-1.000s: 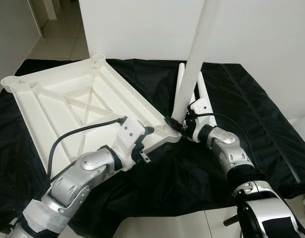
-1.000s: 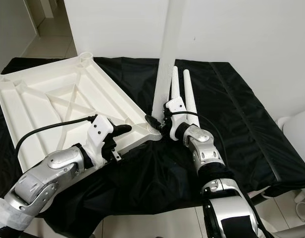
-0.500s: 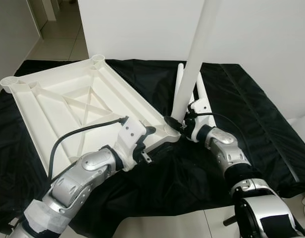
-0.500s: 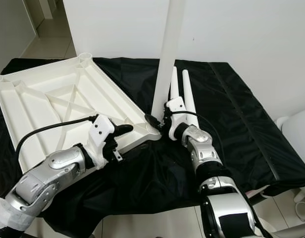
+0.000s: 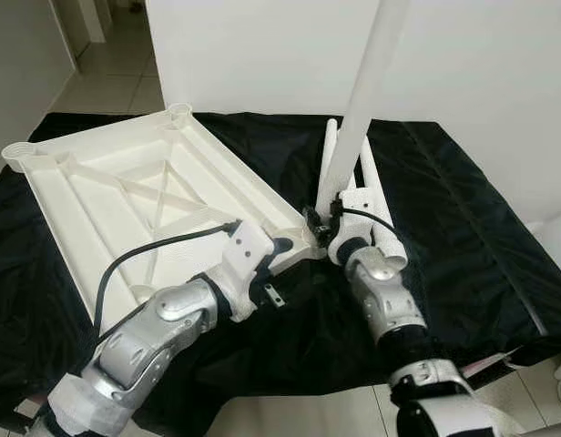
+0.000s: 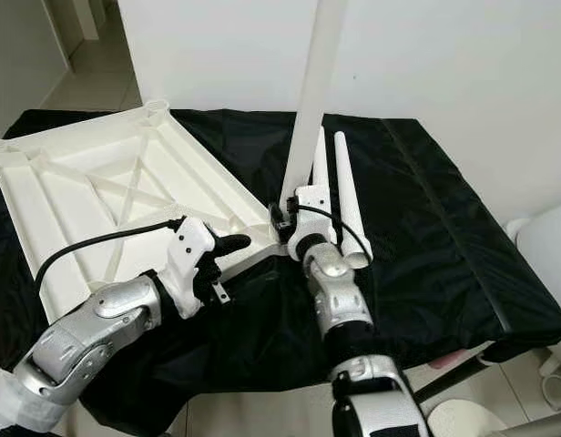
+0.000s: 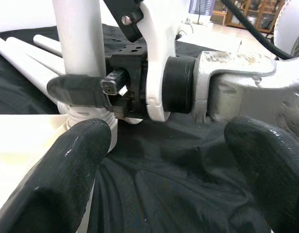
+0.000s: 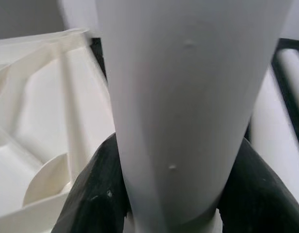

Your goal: Building children table

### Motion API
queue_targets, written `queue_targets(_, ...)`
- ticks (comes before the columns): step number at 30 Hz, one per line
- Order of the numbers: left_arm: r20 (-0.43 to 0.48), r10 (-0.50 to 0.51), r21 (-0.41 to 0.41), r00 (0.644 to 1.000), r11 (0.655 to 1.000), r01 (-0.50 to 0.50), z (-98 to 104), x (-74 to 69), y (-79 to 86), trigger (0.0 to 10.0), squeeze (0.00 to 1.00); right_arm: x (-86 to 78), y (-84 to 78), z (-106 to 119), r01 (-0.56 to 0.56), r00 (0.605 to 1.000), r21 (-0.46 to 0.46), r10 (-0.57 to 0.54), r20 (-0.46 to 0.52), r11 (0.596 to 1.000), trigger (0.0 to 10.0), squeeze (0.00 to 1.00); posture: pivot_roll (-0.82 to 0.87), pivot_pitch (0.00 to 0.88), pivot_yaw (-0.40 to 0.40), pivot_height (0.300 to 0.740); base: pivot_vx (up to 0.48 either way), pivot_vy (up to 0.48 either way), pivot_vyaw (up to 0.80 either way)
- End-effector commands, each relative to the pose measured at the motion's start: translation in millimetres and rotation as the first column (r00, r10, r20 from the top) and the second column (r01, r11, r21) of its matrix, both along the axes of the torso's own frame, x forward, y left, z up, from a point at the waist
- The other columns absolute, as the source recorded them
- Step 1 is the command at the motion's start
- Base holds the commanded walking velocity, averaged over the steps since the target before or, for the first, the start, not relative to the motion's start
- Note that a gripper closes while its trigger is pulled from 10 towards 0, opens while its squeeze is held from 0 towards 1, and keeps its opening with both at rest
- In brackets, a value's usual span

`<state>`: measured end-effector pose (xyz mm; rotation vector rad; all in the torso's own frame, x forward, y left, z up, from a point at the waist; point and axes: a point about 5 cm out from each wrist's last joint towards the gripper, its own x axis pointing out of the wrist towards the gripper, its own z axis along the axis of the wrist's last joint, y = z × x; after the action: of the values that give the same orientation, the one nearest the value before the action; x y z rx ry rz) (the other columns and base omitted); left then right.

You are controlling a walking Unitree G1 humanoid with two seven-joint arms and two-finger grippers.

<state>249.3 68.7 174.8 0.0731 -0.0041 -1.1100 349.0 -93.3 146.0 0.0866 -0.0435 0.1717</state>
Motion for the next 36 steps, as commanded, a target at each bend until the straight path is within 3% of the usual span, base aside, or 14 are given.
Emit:
queue_targets(1,-0.006,-0.121,0.009,0.993,0.993,0.121,1,-7.0,-3.0,10.0,0.0,-4.3,-7.3,-12,0.104,0.993,0.036,-0.102,-0.066,0.994,10.0,0.0,0.06,0.045,-0.056,0.74,0.0,0.0,0.0)
queue_targets(3,-0.006,-0.125,0.013,0.992,0.992,0.125,0,-6.9,-2.9,10.0,0.0,-11.0,-1.3,-8,0.147,0.988,0.051,-0.145,-0.045,0.988,10.0,0.0,0.05,0.045,-0.055,0.74,0.0,0.0,0.0)
queue_targets(8,-0.008,-0.13,0.014,0.991,0.991,0.13,0,-7.3,-2.9,10.0,0.0,-22.5,10.1,-5,0.129,0.991,0.066,-0.127,-0.036,0.989,10.0,0.0,0.05,0.044,-0.053,0.74,0.0,0.0,0.0)
queue_targets(12,-0.009,-0.132,0.015,0.991,0.991,0.132,0,-7.5,-3.0,10.0,0.0,-24.8,10.6,-5,0.131,0.991,0.063,-0.129,-0.039,0.989,10.0,0.0,0.05,0.044,-0.053,0.74,0.0,0.0,0.0)
queue_targets(18,-0.009,-0.131,0.022,0.991,0.991,0.131,-1,-7.2,-1.8,10.0,0.0,-31.0,-1.1,-5,0.173,0.984,0.044,-0.171,-0.046,0.984,10.0,0.0,0.04,0.032,-0.059,0.74,0.0,0.0,0.0)
queue_targets(19,-0.007,-0.127,0.022,0.992,0.992,0.128,-2,-6.2,-1.7,10.0,0.0,-32.0,-3.6,-6,0.177,0.984,0.049,-0.175,-0.046,0.983,10.0,1.0,0.04,0.027,-0.061,0.74,0.0,0.0,0.0)
queue_targets(27,-0.001,-0.126,0.023,0.992,0.992,0.126,-2,-4.8,-2.1,10.0,0.0,-32.3,-8.9,0,0.141,0.99,0.069,-0.14,-0.012,0.988,10.0,1.0,0.04,0.016,-0.064,0.74,0.0,0.0,0.0)
queue_targets(28,0.002,-0.125,0.022,0.992,0.992,0.125,-1,-4.2,-2.1,10.0,0.0,-31.5,-13.5,2,0.065,0.998,0.074,-0.065,0.008,0.995,10.0,0.0,0.04,0.015,-0.063,0.74,0.0,0.0,0.0)
queue_targets(31,0.002,-0.124,0.022,0.992,0.992,0.124,-1,-3.9,-2.0,10.0,0.0,-31.6,-15.8,3,0.038,0.999,0.071,-0.039,0.016,0.997,10.0,0.0,0.04,0.015,-0.063,0.74,0.0,0.0,0.0)
queue_targets(34,0.005,-0.124,0.024,0.992,0.992,0.123,-1,-3.1,-1.9,10.0,0.0,-31.1,-21.7,5,-0.067,0.997,0.028,0.065,0.042,0.997,10.0,0.0,0.04,0.01,-0.062,0.74,0.0,0.0,0.0)
queue_targets(36,0.011,-0.123,0.025,0.992,0.992,0.122,0,-2.0,-2.2,10.0,0.0,-29.2,-31.6,5,-0.124,0.988,-0.082,0.131,0.086,0.989,10.0,0.0,0.04,0.007,-0.063,0.74,0.0,0.0,0.0)
